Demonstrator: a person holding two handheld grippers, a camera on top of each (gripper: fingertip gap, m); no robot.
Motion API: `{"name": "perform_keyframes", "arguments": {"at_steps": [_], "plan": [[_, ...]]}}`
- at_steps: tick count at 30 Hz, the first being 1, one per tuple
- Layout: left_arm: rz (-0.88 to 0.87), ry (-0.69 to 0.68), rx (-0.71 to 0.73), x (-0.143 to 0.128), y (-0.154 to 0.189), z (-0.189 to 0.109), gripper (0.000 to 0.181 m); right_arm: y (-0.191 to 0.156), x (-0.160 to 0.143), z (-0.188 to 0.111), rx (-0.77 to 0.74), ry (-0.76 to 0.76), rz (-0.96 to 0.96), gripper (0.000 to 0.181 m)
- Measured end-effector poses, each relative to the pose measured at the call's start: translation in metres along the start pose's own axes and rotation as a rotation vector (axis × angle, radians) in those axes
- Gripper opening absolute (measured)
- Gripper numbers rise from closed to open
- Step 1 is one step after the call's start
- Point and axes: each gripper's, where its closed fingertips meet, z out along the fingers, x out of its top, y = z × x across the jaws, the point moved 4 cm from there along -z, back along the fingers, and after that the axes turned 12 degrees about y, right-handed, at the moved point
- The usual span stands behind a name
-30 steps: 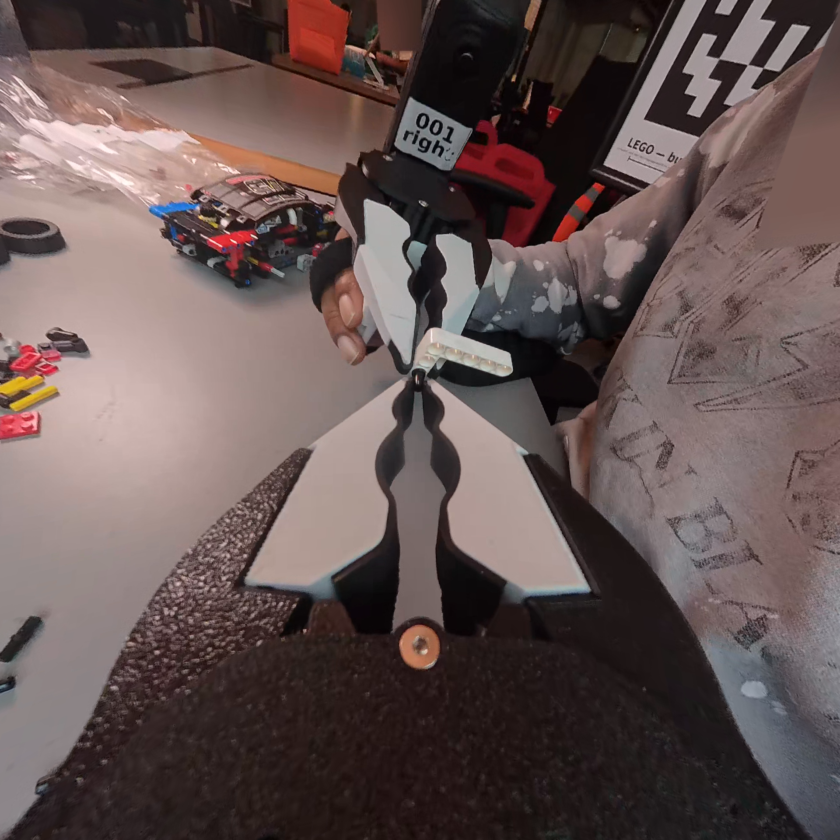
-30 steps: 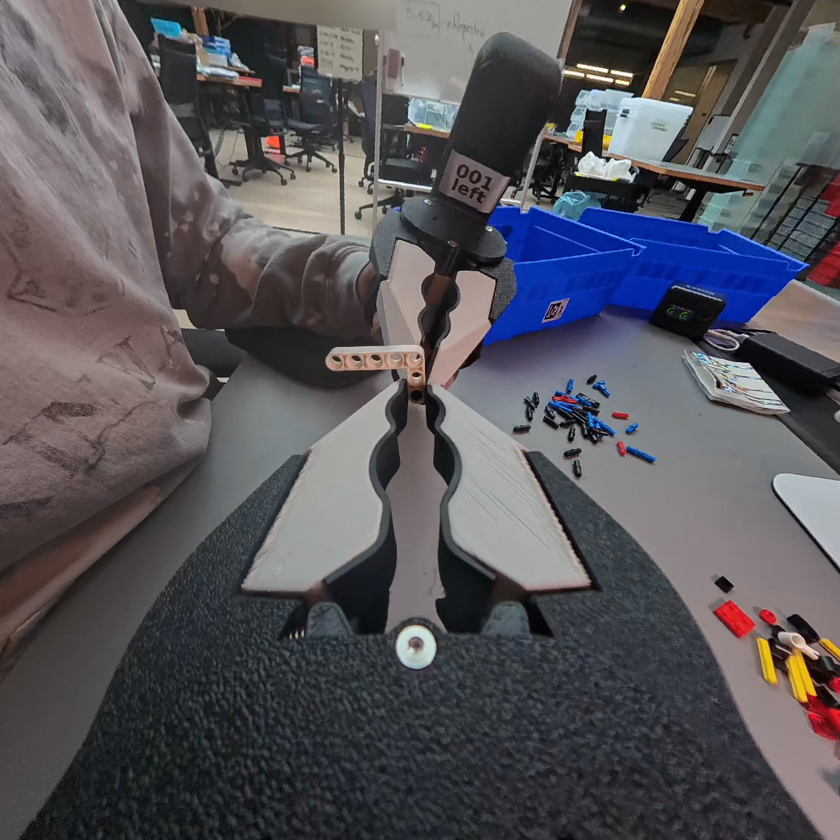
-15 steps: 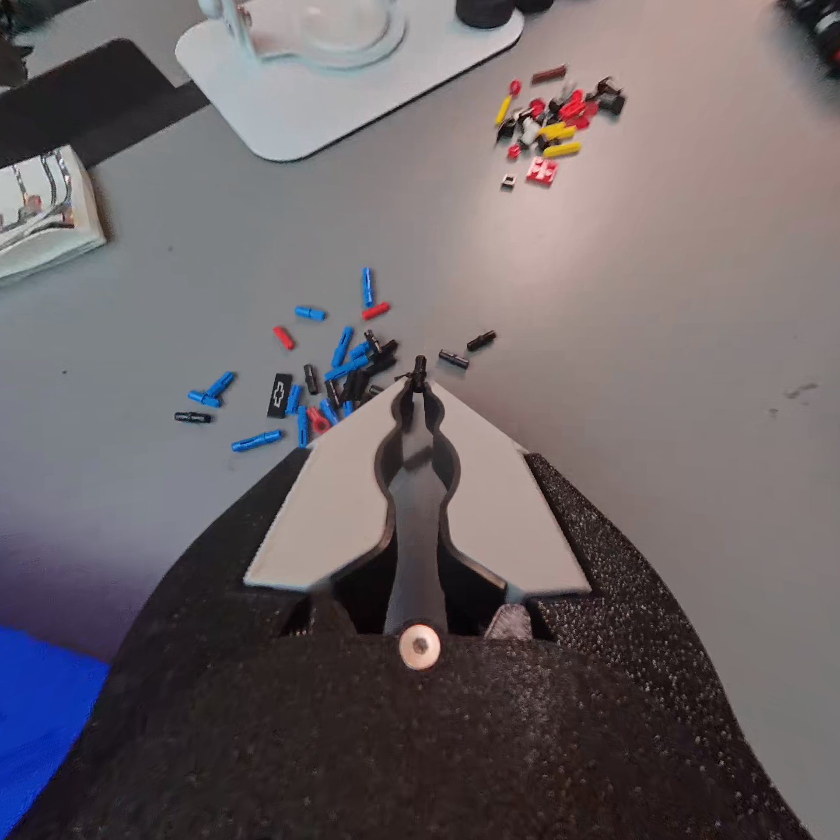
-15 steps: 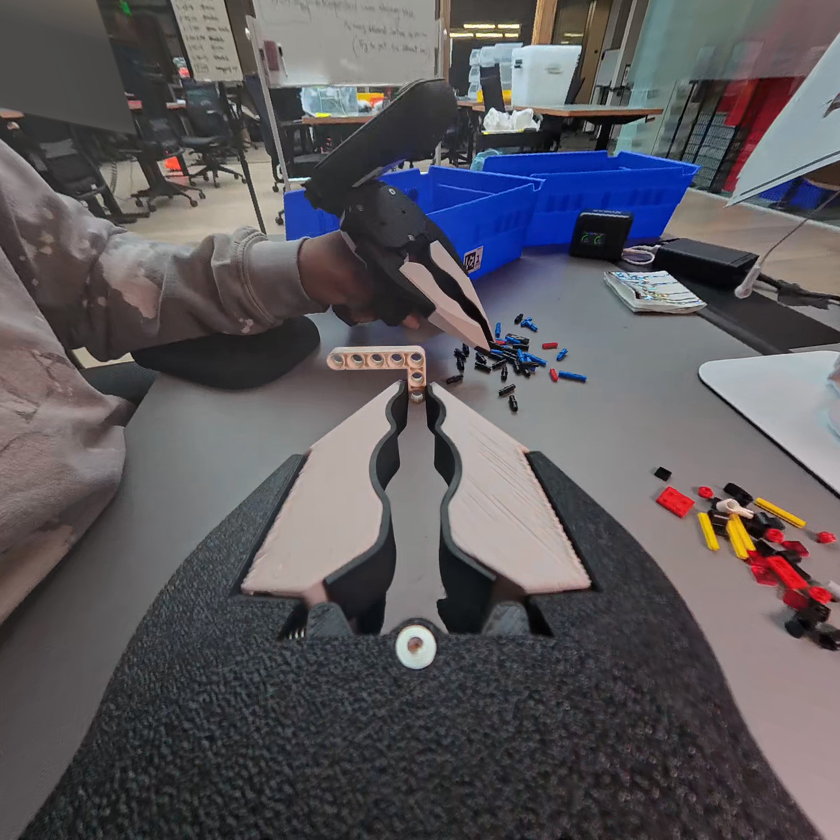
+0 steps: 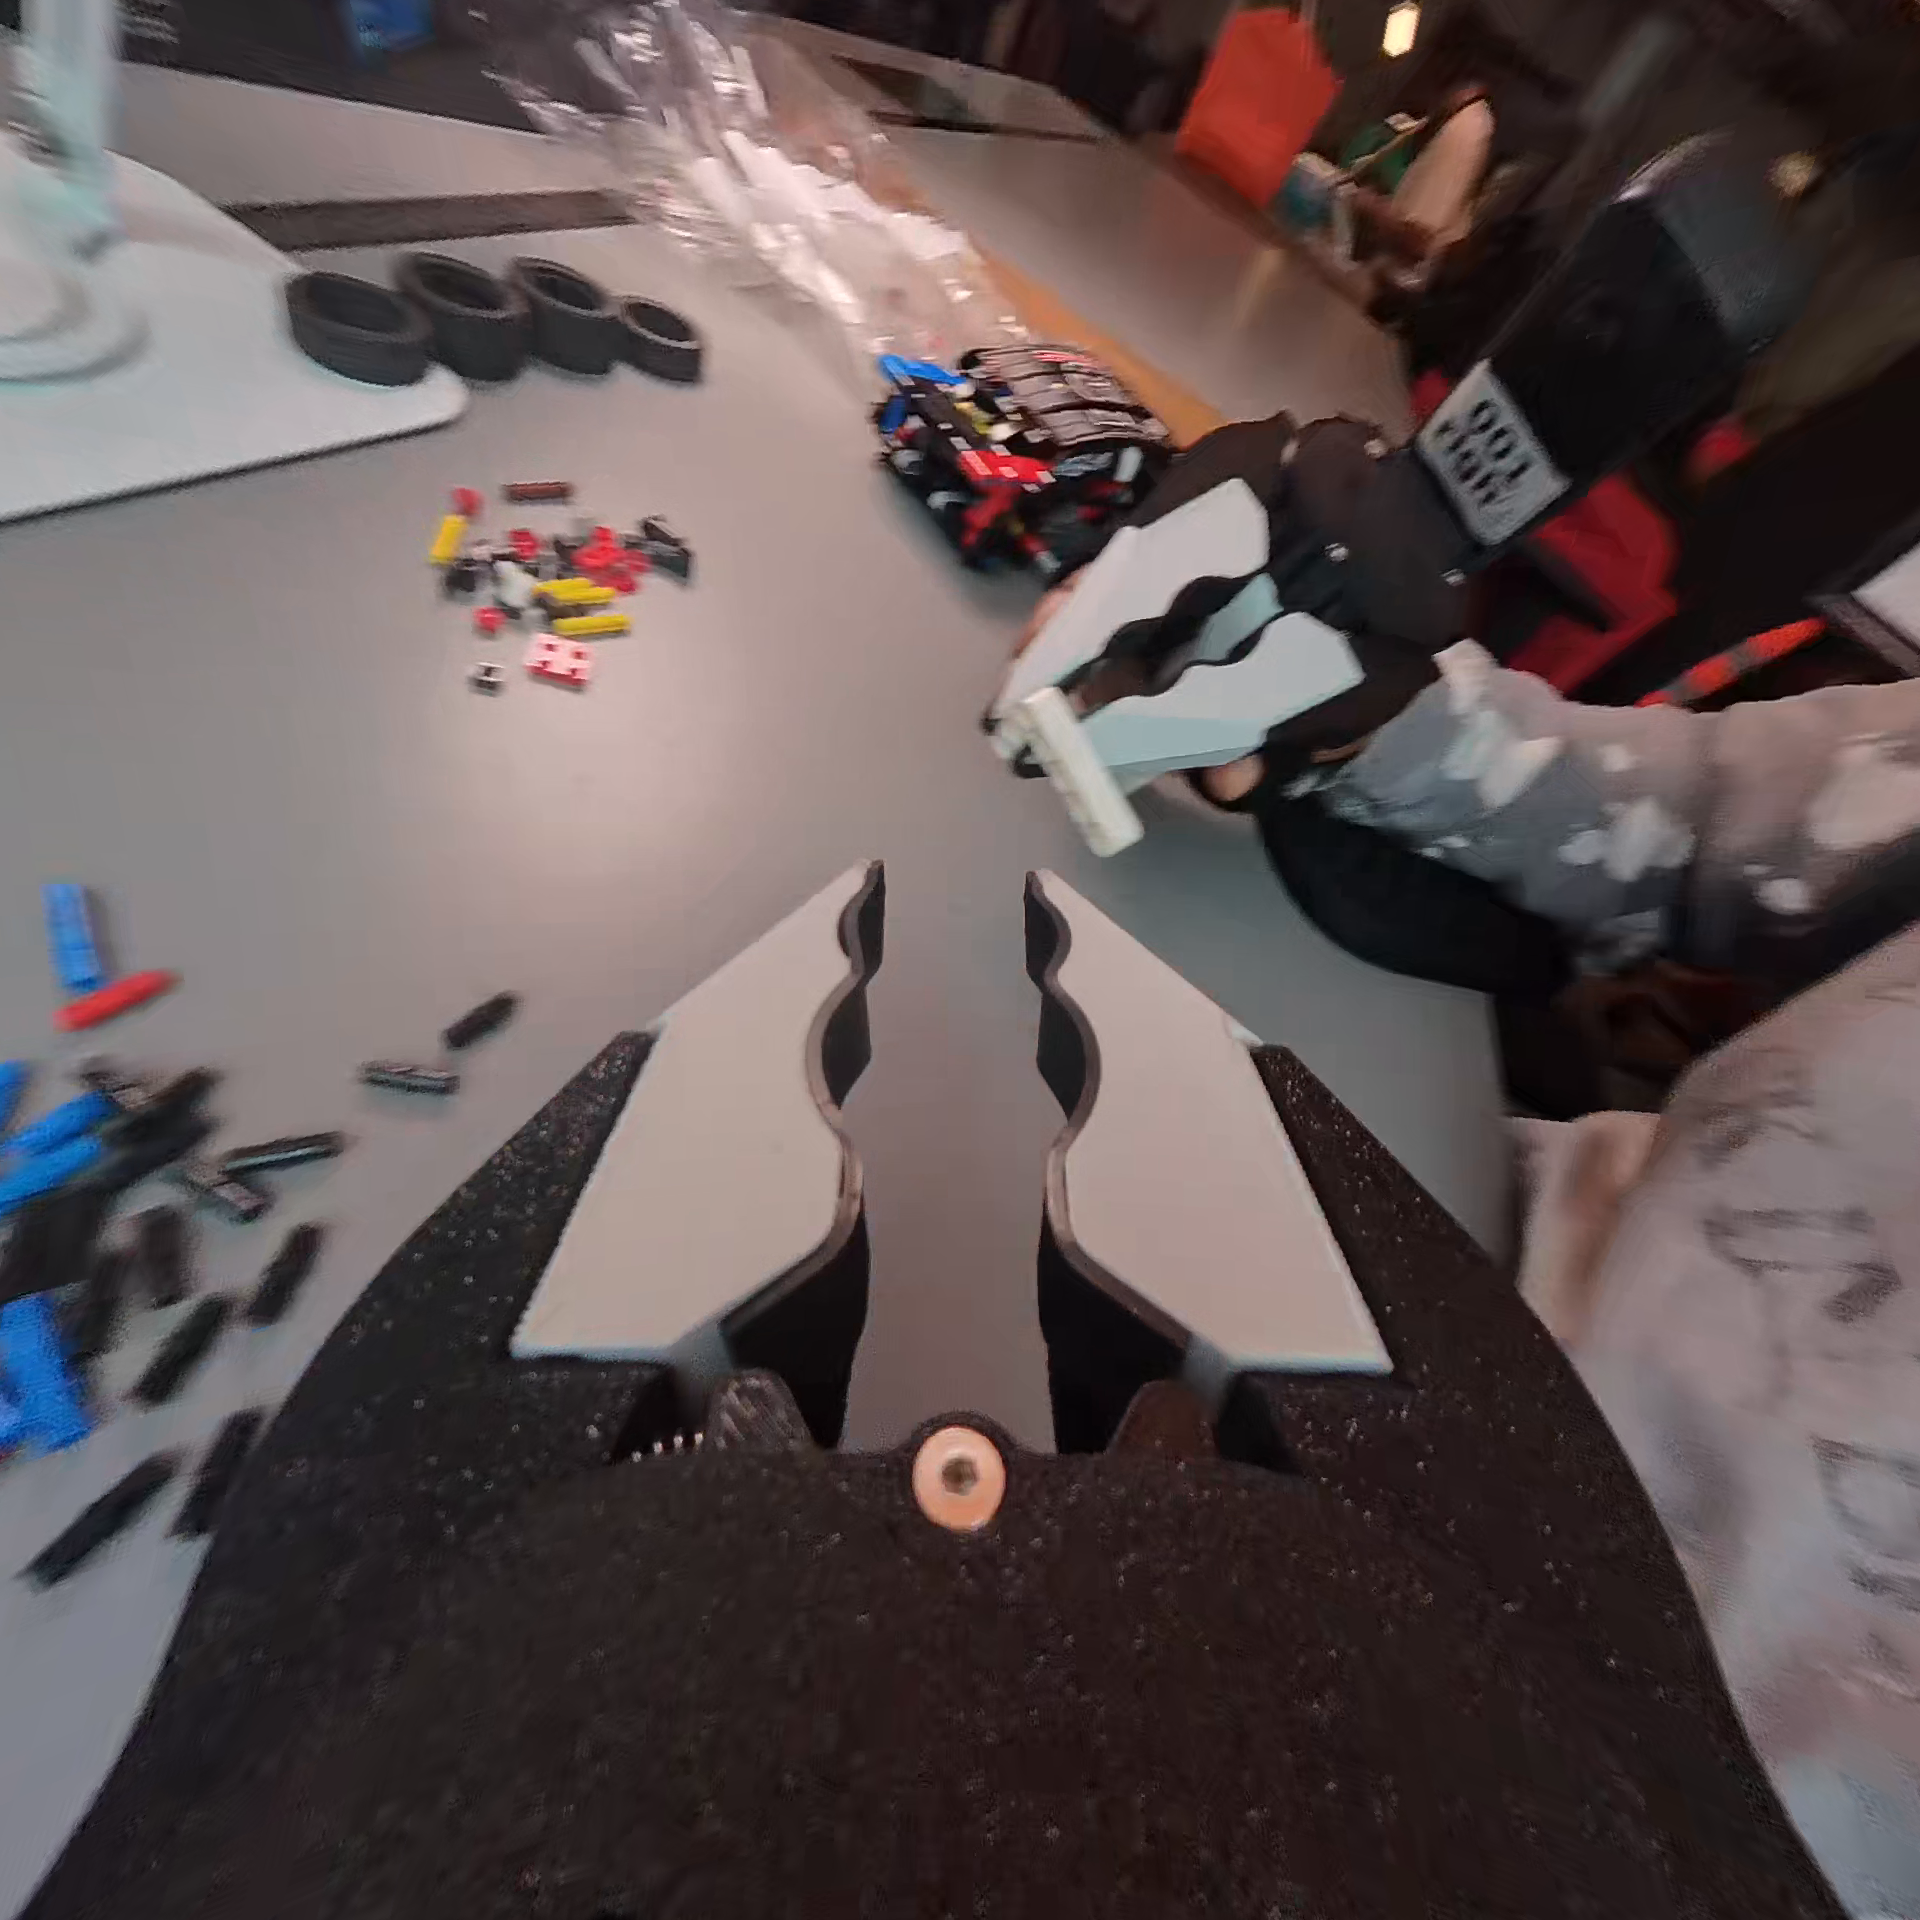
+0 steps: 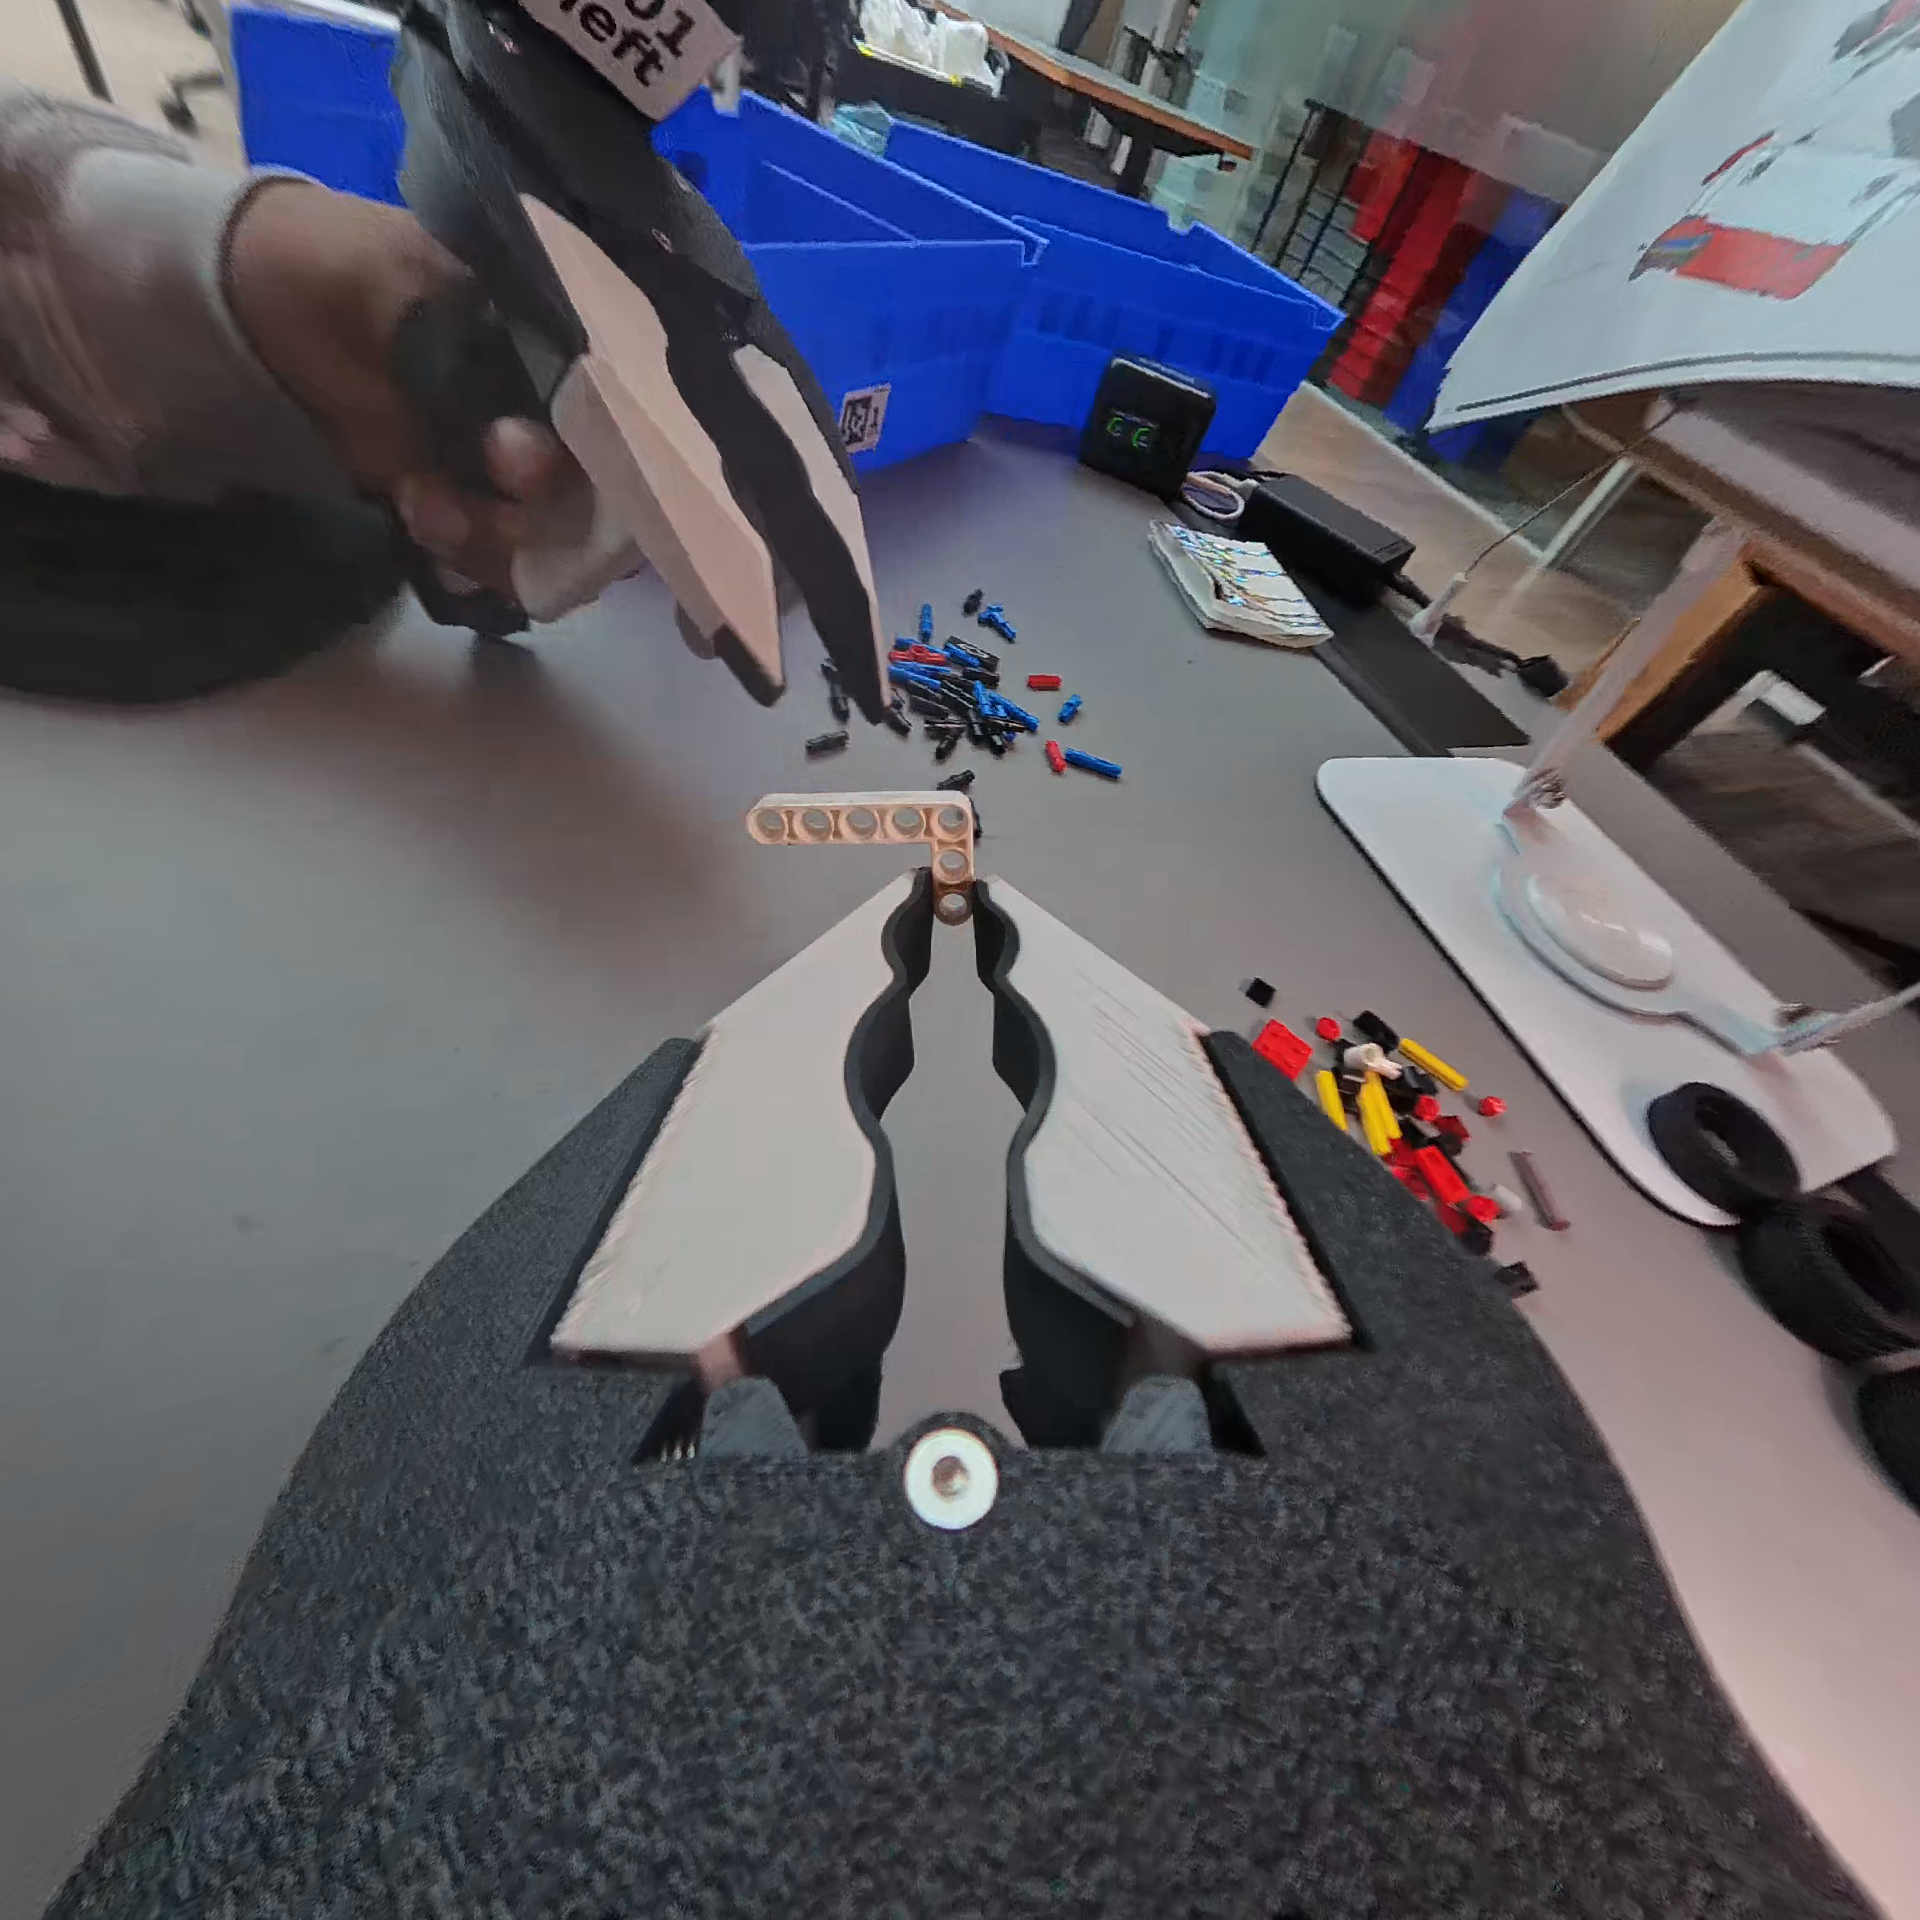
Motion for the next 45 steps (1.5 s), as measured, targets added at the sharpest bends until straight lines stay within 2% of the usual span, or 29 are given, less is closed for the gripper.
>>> {"name": "perform_keyframes", "arguments": {"at_steps": [1,5,6,7,9,12,15,17,19,21,23,26,28,30,35,41,45], "plan": [[-0.047,0.001,-0.054,-0.002,0.007,0.004,0.027,-0.002,0.0,0.002,-0.017,-0.017,-0.073,0.007],[-0.099,0.006,-0.114,-0.004,0.019,0.015,0.029,-0.015,0.005,0.011,-0.055,-0.056,-0.364,0.007],[-0.084,-0.005,-0.106,-0.005,0.02,0.016,0.023,-0.019,0.008,0.013,-0.058,-0.049,-0.39,0.007],[-0.064,-0.01,-0.092,-0.006,0.02,0.016,0.01,-0.021,0.01,0.014,-0.065,-0.041,-0.408,0.007],[-0.025,-0.007,-0.08,-0.004,0.021,0.014,0.008,-0.021,0.014,0.014,-0.079,-0.023,-0.441,0.008],[0.102,0.01,0.003,0.007,0.017,0.005,0.006,-0.015,0.019,0.011,-0.11,0.025,-0.369,0.011],[0.332,0.057,0.218,0.038,0.006,-0.022,0.006,0.003,0.021,0.003,-0.165,0.04,-0.265,0.028],[0.504,0.087,0.45,0.07,-0.003,-0.058,0.007,0.018,0.018,-0.005,-0.211,0.028,-0.207,0.029],[0.601,0.053,0.685,0.09,-0.018,-0.103,0.007,0.028,0.01,-0.01,-0.22,-0.007,-0.117,0.027],[0.573,-0.048,0.912,0.091,-0.042,-0.148,0.008,0.032,0.002,-0.011,-0.211,-0.018,-0.013,0.025],[0.489,-0.159,1.068,0.078,-0.067,-0.184,0.008,0.029,-0.005,-0.007,-0.184,-0.036,0.048,0.024],[0.424,-0.247,1.196,0.059,-0.089,-0.214,0.008,0.018,-0.012,0.001,-0.142,-0.072,0.033,0.023],[0.404,-0.23,1.202,0.055,-0.093,-0.218,0.008,0.012,-0.015,0.005,-0.121,-0.092,0.003,0.023],[0.433,-0.193,1.213,0.06,-0.094,-0.218,0.018,0.01,-0.015,0.006,-0.111,-0.102,-0.009,0.022],[0.543,-0.001,1.167,0.091,-0.08,-0.211,0.044,0.014,-0.012,0.002,-0.129,-0.083,0.011,0.021],[0.678,0.327,0.929,0.134,-0.036,-0.176,0.067,0.021,-0.009,-0.002,-0.152,-0.052,0.065,0.021],[0.669,0.513,0.677,0.156,-0.001,-0.141,0.069,0.023,-0.008,-0.002,-0.159,-0.044,0.071,0.021]]}}
